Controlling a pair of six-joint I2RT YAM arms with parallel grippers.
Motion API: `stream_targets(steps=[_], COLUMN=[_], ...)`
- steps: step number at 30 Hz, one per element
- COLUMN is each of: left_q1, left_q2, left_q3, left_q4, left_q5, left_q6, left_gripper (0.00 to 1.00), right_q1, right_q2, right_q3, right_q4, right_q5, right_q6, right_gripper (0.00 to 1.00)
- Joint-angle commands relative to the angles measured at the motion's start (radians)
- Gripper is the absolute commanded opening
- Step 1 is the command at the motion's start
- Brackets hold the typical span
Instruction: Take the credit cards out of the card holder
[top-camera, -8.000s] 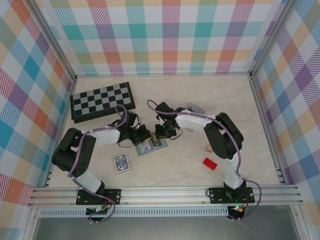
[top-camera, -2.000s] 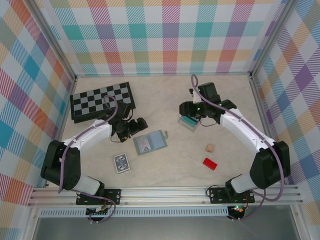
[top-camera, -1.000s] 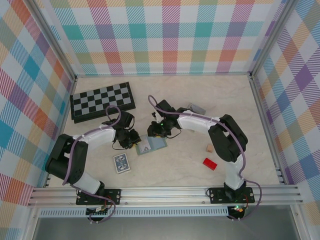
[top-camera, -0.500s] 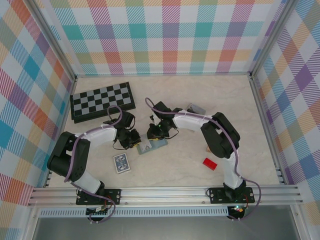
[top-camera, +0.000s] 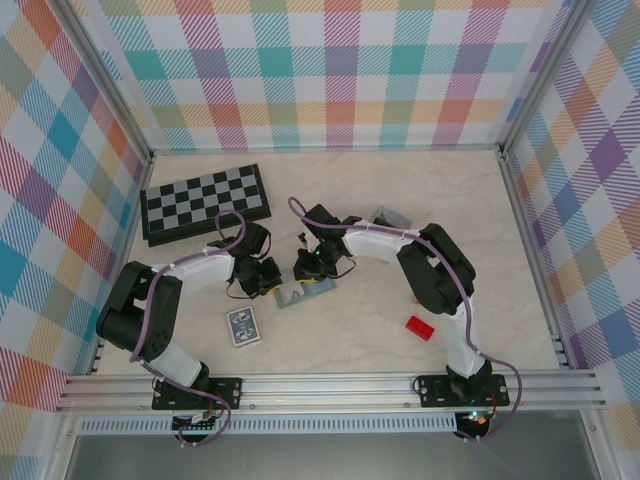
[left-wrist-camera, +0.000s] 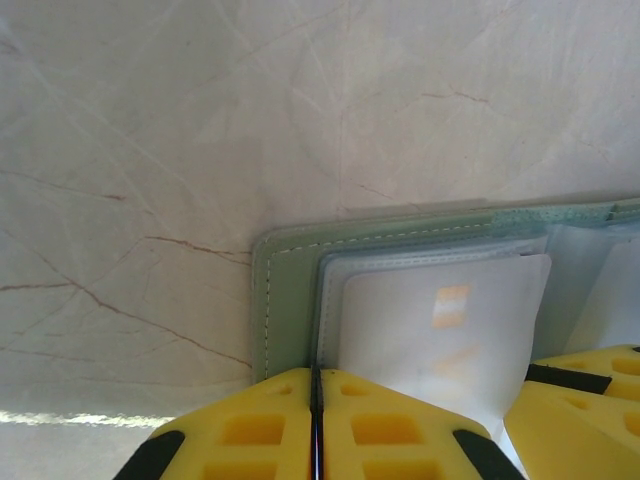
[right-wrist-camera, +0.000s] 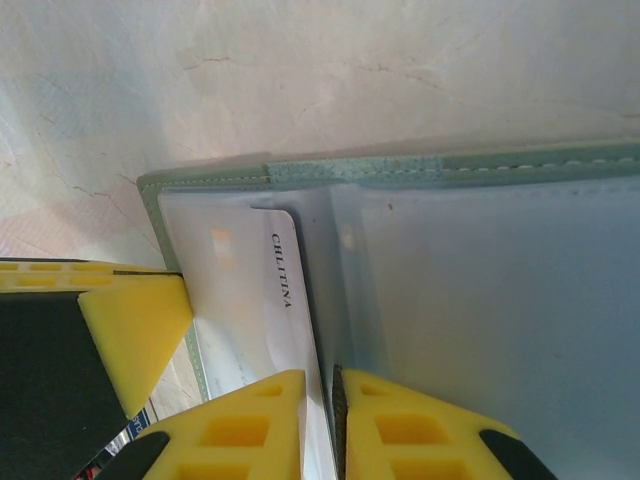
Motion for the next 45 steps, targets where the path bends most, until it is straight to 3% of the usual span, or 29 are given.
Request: stream_targets(steps=[1, 14, 26, 35, 45], left_q1=[-0.01, -0.009, -0.008, -0.006, -0.008], left_q2=[0.029, 0.043, 0.027, -0.028, -0.092], left_q3=[0.003, 0.008, 0.024, 0.038, 0.038], left_q4=[-0.037, -0.035, -0.068, -0.03, -0.012], left_q5=[-0.014, -0.001, -0.038, -0.005, 0.0], left_q6=[0.022, 0.031, 0.044, 0.061, 0.053], left_gripper=[0.09, 0.09, 0.09, 0.09, 0.09], right_q1=[0.007, 0.007, 0.005, 0.004, 0.003], right_q2=[0.017, 0.03, -0.054, -0.045, -0.066], right_q3=[0.026, 0.027, -0.007, -0.009, -0.019], right_q4=[-0.029, 0.001, -0.046, -0.045, -0.02], right_q5=[0.003, -0.06, 0.116, 0.117, 0.07], right_q6=[-0.021, -0.023, -0.064, -0.059, -0.074], right_gripper=[0.16, 0.12, 0.05, 0.05, 0.21])
